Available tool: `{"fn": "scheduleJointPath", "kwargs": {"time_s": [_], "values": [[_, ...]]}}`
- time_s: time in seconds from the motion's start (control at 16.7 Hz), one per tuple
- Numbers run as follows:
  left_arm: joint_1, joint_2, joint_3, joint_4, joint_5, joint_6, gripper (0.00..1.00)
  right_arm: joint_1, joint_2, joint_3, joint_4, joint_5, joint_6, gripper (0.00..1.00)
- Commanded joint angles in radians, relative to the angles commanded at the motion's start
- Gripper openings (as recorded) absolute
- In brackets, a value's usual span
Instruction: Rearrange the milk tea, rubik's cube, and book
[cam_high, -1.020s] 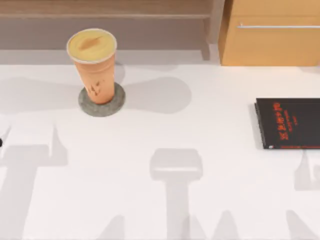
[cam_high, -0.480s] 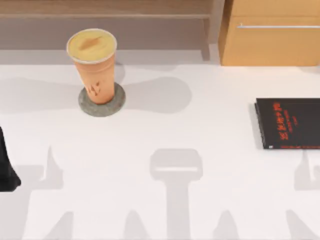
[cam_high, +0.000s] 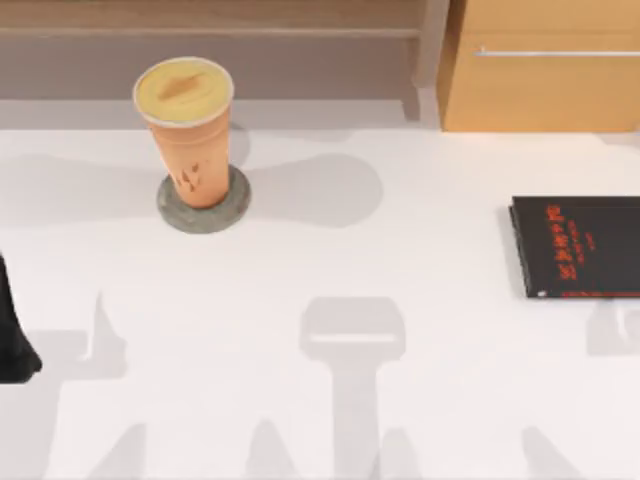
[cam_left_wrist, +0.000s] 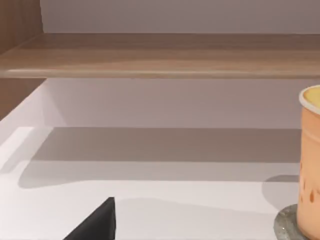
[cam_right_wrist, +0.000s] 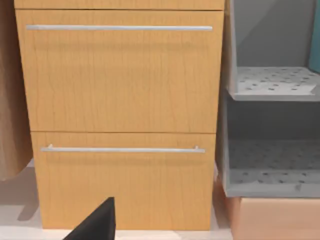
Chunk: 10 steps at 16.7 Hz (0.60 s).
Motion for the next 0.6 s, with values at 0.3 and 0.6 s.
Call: {"fn": "scheduleJointPath", "kwargs": {"time_s": [0.3,0.6], "values": [[0.0,0.0,0.0,0.0,0.0,0.0,1.0,-0.103,0.414,0.314,0.125,-0.101,-0.001,1.0],[0.0,0.0,0.0,0.0,0.0,0.0,1.0,-0.227,0.99,0.661,0.252,-0.218,-0.001,1.0]]}}
